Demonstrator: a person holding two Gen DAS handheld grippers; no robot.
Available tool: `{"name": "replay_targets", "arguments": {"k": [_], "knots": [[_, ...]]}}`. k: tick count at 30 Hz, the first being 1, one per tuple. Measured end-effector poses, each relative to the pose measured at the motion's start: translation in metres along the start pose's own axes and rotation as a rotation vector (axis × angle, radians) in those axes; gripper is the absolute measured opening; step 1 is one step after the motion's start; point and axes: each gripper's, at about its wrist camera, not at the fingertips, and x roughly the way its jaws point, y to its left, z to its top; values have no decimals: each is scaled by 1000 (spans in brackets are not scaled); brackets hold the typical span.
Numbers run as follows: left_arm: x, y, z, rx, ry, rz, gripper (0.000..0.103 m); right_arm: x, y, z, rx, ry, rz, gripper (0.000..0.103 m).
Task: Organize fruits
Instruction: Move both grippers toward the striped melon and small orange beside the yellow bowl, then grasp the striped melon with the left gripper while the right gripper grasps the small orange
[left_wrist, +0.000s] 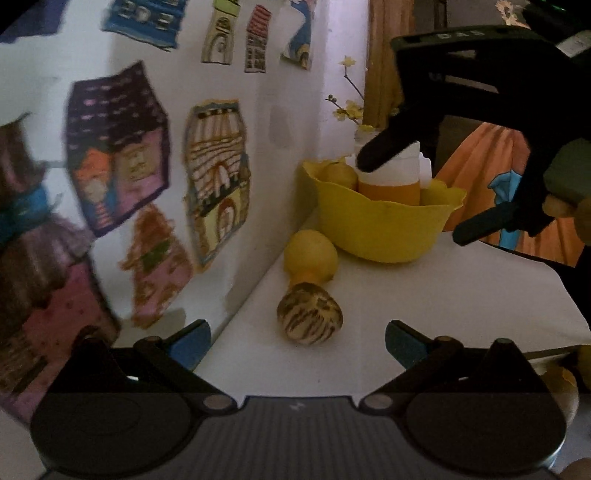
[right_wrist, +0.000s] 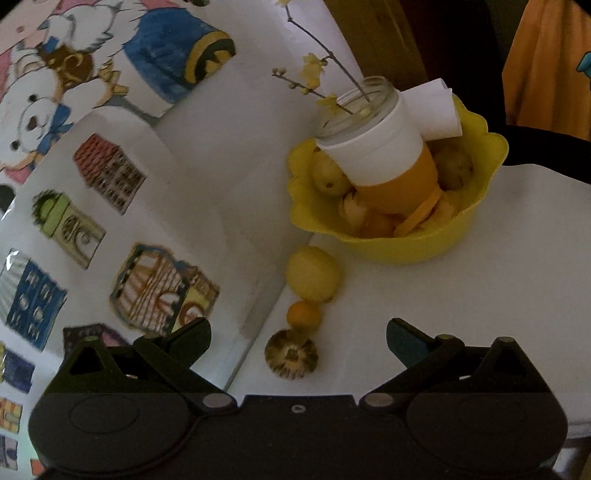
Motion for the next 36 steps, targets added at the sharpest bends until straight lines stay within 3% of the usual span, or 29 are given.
{"name": "replay_targets", "arguments": {"k": [9,20,36], "knots": [[21,-2,-4,40,-10,-15,94,22,-5,8,26,0,-9,93],[40,6,0,-30,3,-48,86,50,2,11,37,38,-32,83],[67,20,10,-101,28,-118,68,93,19,13,31,117,-63,58]]}}
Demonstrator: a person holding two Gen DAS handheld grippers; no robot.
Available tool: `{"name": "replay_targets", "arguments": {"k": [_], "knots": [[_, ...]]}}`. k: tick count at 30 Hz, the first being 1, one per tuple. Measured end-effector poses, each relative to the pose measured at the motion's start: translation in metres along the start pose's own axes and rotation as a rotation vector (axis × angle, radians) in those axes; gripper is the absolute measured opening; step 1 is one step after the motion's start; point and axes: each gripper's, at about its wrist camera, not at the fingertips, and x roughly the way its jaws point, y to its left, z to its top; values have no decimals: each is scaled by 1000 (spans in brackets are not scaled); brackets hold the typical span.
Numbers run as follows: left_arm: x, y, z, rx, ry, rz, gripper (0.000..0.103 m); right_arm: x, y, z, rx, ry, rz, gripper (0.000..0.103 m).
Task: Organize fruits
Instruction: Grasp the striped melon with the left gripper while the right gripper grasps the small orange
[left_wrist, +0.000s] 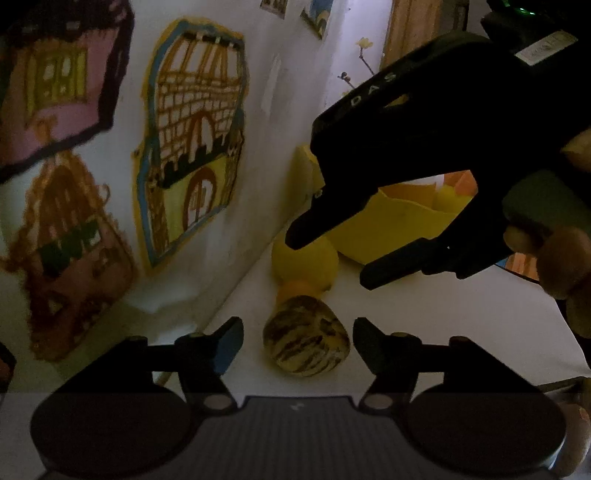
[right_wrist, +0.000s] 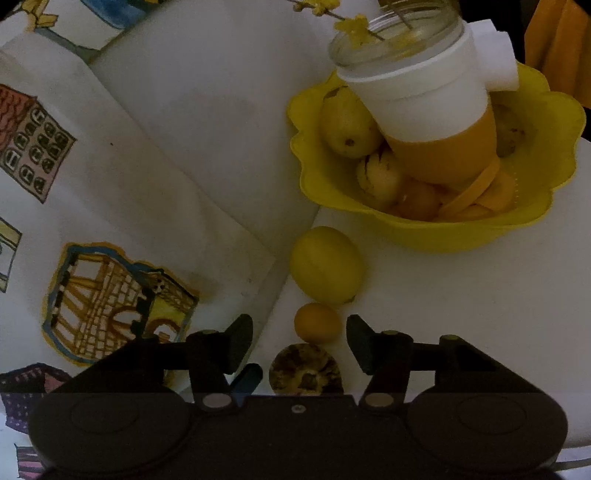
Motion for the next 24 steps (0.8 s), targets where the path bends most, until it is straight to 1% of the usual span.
{"name": "replay_targets", "arguments": {"k": [5,7,14,17,24], "knots": [[4,4,0,-36,9,-38,64,5,-5,1,3,10,-9,56],[7,4,2,-37,14,-55,58,11,-7,2,8,10,-12,56],[1,13,2,-72,18,-74,56,18,-12,3,14,15,-11,56],[-2,15,1,-80,23,-70,56,20,-14,4,13,22,-14,56],[-4,12,4,-86,40,-62,56,32,-11,1,6,42,-22,51]]}}
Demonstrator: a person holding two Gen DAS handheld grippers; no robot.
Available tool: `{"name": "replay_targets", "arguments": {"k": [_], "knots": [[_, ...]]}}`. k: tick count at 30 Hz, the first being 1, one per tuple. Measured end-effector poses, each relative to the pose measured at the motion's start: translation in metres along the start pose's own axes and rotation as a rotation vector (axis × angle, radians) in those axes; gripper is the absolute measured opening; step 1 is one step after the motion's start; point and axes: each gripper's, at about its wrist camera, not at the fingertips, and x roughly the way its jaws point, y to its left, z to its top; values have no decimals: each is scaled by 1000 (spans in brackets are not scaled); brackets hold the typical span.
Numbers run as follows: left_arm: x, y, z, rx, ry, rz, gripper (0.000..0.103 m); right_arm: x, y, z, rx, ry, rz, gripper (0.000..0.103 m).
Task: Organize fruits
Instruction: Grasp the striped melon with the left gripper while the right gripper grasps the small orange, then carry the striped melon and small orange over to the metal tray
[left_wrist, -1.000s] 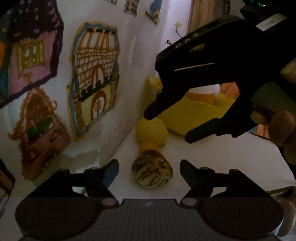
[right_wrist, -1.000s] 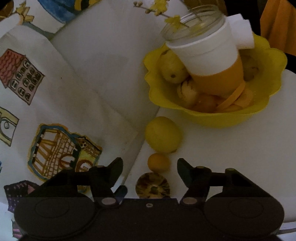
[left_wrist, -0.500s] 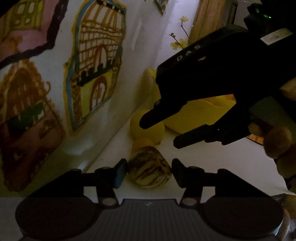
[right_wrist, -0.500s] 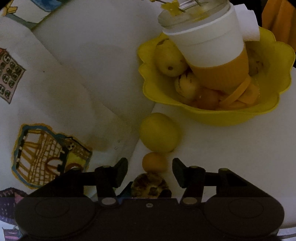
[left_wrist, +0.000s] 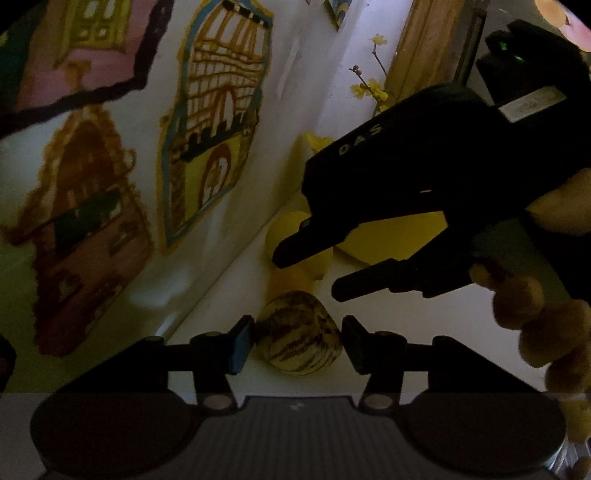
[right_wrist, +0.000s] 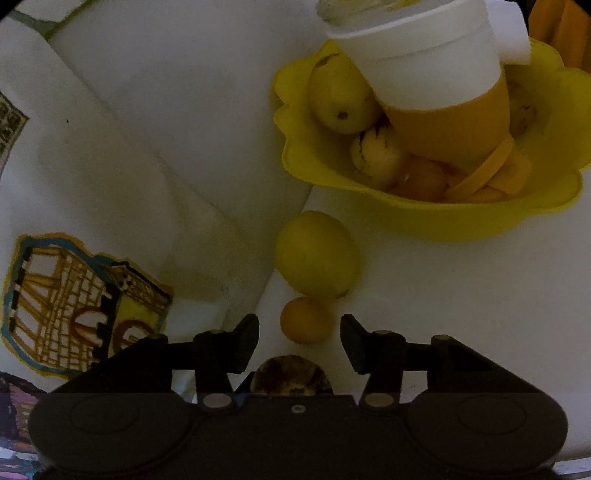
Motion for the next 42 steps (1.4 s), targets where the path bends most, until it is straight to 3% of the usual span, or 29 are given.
{"name": "replay_targets", "arguments": {"k": [11,15,27,42], "knots": [[-4,3,-5,-10,6,-2,56,16,2,1,0,13,-27,44],[-5,4,-7,-14,6,-3,56,23,4,-1,-11,19,-41,36],[-11,9,-9,-32,16,-15,55,29,-1,-6,-24,13,-20,35],[-46,9,-30,-68,18,-28,55,-2,-21,-34,-33,-32,74,35]]}}
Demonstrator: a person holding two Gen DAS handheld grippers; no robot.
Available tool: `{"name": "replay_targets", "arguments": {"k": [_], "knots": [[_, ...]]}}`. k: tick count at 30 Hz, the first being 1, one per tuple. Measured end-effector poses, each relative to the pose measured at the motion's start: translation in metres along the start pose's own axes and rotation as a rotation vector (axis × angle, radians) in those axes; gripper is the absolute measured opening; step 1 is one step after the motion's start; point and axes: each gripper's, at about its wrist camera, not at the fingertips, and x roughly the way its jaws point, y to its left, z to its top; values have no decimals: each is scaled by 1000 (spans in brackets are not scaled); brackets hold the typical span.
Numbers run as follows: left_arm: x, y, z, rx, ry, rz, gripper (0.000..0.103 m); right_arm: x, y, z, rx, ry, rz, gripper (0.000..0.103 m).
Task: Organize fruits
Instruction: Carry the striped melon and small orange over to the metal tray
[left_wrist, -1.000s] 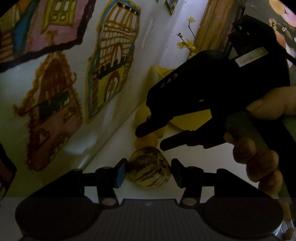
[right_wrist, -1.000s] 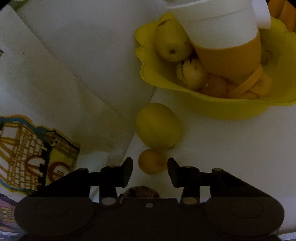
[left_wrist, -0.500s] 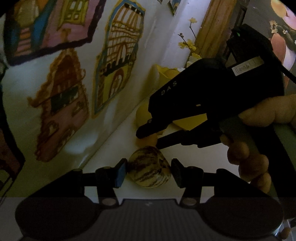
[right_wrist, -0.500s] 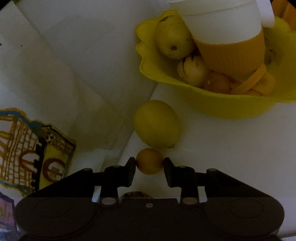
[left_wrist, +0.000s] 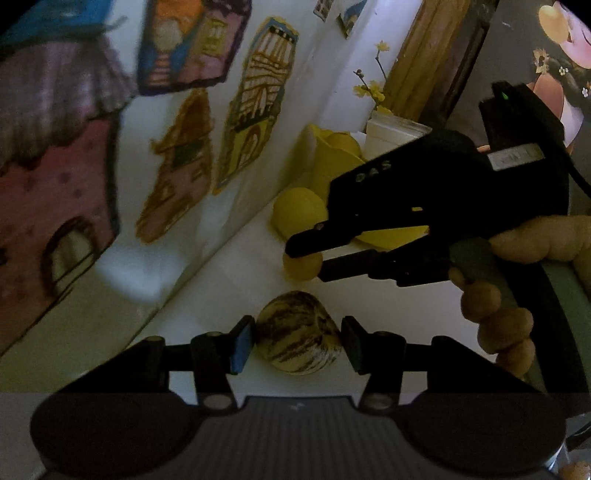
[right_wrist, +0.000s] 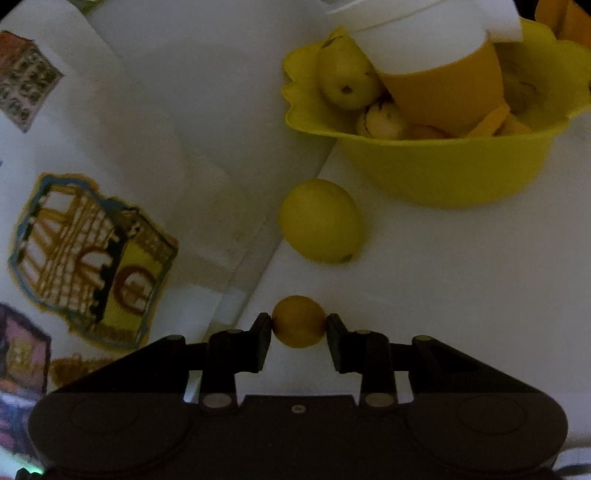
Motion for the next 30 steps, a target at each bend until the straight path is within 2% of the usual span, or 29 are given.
{"name": "replay_targets", "arguments": {"k": [8,14,27,30], "knots": [[-29,-5,-15,-21,-33,-5,55,-37,-15,-31,-22,-88,75,35],[-55,-9,-23,-41,-67,-25,55,-74,-20,-57,-54,-193,127,35],[-116,-42,-34,0,-118,-63,55,-187,-22,-129,-103,-363,157,35],[-121,-55,-33,5,-128,-70,55,-210,-19,-149,-141,-408,151,35]]}}
